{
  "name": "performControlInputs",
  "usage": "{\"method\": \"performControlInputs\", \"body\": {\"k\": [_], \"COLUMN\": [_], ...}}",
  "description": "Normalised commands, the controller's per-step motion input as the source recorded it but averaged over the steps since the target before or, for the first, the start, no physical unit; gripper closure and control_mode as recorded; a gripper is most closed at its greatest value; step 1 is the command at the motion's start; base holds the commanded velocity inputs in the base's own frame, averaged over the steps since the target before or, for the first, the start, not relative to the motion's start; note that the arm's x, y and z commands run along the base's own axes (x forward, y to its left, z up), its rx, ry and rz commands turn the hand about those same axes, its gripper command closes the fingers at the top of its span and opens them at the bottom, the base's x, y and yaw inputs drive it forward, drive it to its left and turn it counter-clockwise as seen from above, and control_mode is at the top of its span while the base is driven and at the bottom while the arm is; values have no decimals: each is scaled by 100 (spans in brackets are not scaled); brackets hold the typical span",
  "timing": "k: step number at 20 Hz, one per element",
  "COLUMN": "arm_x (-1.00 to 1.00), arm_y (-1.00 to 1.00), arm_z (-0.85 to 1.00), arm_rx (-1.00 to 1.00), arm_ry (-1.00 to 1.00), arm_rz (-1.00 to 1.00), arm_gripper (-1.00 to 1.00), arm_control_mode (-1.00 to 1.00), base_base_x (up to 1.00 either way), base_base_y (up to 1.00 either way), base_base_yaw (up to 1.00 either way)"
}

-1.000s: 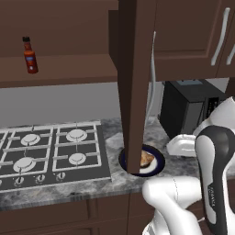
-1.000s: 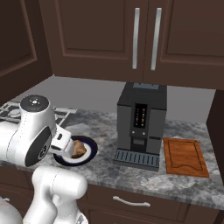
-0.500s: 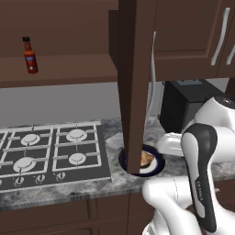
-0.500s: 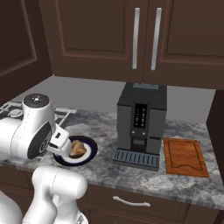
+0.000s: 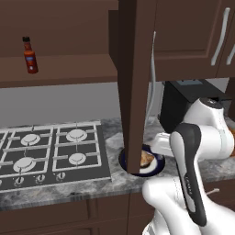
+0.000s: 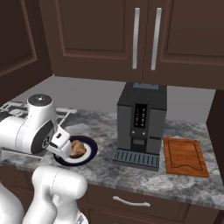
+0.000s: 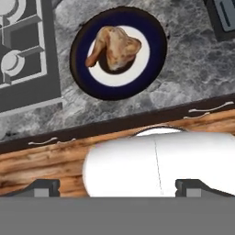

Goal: Pick the chicken drumstick from the plate and place it on the cutting board. Then pick the condiment bottle from the cabinet and place it next to the cutting board.

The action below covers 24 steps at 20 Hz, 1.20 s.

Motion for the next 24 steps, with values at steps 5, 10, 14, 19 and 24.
{"method": "performControlInputs", "body": {"k": [5, 10, 14, 19, 24], "arm_x": [33, 30, 26, 29, 37], "arm_y": [10, 14, 12, 15, 15], "arm_z": [-48, -42, -42, -38, -37], "arm_rx": [0, 0, 2, 1, 0], "arm_ry": [-2, -3, -4, -4, -5], "arm_rz": [-9, -7, -5, -6, -9], "arm_gripper": [-100, -100, -100, -100, -100], "arm_control_mode": [-100, -100, -100, -100, -100], "base_base_x": [0, 0, 0, 0, 0], "base_base_y": [0, 0, 0, 0, 0], "base_base_yaw": [0, 0, 0, 0, 0]}}
